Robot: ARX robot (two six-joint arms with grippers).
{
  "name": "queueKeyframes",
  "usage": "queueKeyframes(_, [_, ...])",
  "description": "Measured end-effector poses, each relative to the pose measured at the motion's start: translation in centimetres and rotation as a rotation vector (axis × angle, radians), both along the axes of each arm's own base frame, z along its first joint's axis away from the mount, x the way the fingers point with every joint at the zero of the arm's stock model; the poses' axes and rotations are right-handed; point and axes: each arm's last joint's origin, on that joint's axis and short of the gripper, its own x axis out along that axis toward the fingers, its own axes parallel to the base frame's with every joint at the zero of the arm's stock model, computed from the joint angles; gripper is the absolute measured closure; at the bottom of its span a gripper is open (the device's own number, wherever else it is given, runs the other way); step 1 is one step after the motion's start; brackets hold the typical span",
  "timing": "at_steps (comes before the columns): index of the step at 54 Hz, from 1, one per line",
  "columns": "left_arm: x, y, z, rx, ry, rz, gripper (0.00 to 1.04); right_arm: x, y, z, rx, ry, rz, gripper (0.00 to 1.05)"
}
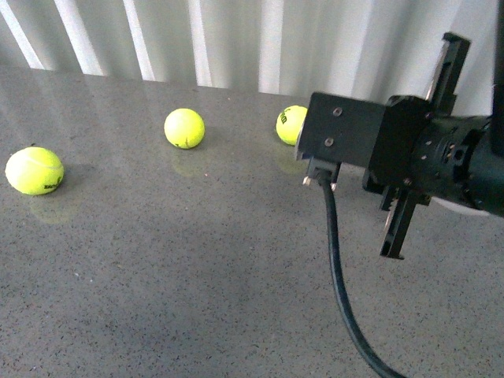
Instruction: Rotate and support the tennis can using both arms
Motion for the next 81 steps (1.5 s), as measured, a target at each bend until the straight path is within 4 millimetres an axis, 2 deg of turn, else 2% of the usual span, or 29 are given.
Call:
queueKeyframes(14, [0.0, 0.0, 0.0, 0.000, 0.000, 0.000, 0.07, 1.1, 3.5, -2.4, 0.012, 0.074, 0.096, 0.99])
queueKeyframes(23, [0.0, 0.0, 0.0, 0.000, 0.000, 0.000, 0.07, 1.7, 4.9, -3.7, -0.008, 0.119, 0.123, 0.99])
queueKeyframes(49, [0.0, 0.0, 0.0, 0.000, 0.000, 0.000, 0.07, 3.2, 4.9, -6.8, -0.027, 0.171, 0.130, 0.99])
queueKeyframes(70, [0.0, 0.0, 0.0, 0.000, 0.000, 0.000, 0.07, 3.6, 5.3, -7.3, -0.028, 0.113, 0.188, 0.99])
queueKeyframes(72, [0.0, 0.0, 0.0, 0.000, 0.000, 0.000, 0.07, 3.5, 5.3, -7.3, -0.028, 0.118, 0.196, 0.96])
queueKeyframes(81, [0.0, 0.0, 0.0, 0.000, 0.000, 0.000, 0.07, 3.2, 5.5, -7.5, -0.017, 0.147, 0.202, 0.60])
